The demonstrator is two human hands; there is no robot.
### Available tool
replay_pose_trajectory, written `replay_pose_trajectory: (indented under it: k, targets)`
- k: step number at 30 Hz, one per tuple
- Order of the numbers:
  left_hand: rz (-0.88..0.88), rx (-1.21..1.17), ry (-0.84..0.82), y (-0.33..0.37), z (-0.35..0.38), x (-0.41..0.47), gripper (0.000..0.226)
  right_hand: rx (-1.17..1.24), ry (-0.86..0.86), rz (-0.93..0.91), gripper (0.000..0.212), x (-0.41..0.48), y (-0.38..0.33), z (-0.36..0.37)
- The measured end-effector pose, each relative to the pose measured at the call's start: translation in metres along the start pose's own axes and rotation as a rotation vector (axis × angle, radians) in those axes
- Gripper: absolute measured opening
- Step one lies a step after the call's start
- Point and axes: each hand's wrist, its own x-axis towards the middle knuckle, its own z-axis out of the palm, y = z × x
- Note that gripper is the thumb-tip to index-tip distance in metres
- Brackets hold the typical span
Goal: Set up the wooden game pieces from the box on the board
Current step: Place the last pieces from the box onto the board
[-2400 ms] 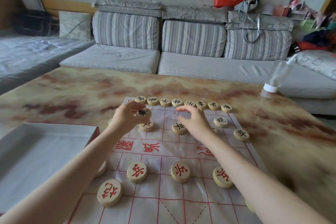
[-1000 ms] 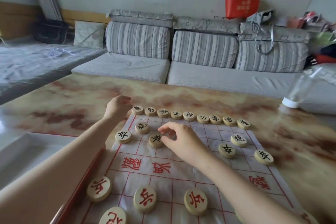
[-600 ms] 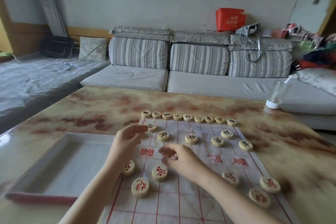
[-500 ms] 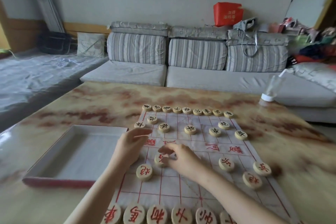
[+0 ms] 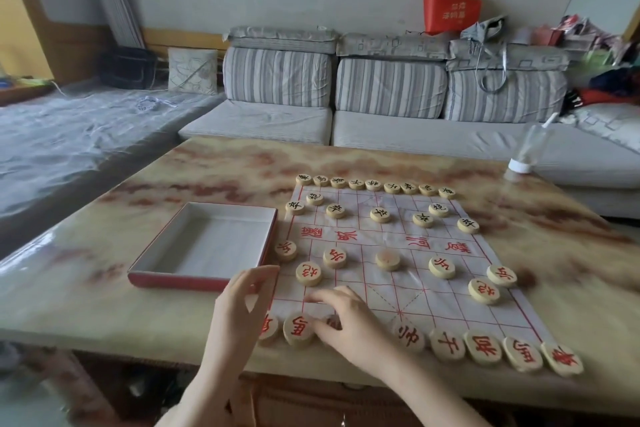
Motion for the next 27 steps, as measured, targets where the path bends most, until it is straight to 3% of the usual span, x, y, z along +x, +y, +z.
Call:
replay_pose_trajectory:
  k: [10,15,21,27]
  targets:
    - [0.142,0.158,-0.131,-0.032,-0.019,-0.027,0.033,-0.081,0.188,-0.19,0.051,-0.015,0.007,0.038]
    - [0.164,0.252,-0.092,-0.04,-0.012,-0.027,0.042,-0.292,0.355,-0.304,0.043,-0.009,0.008,0.037]
    - [0.039,0.325,-0.056,-0.04,-0.011,-0.027,0.073,-0.366,0.439,-0.287,0.043,-0.009,0.007,0.038]
    - [-0.006,0.331,-0.075,-0.042,-0.011,-0.026,0.064,-0.421,0.407,-0.281,0.039,-0.007,0.009,0.047]
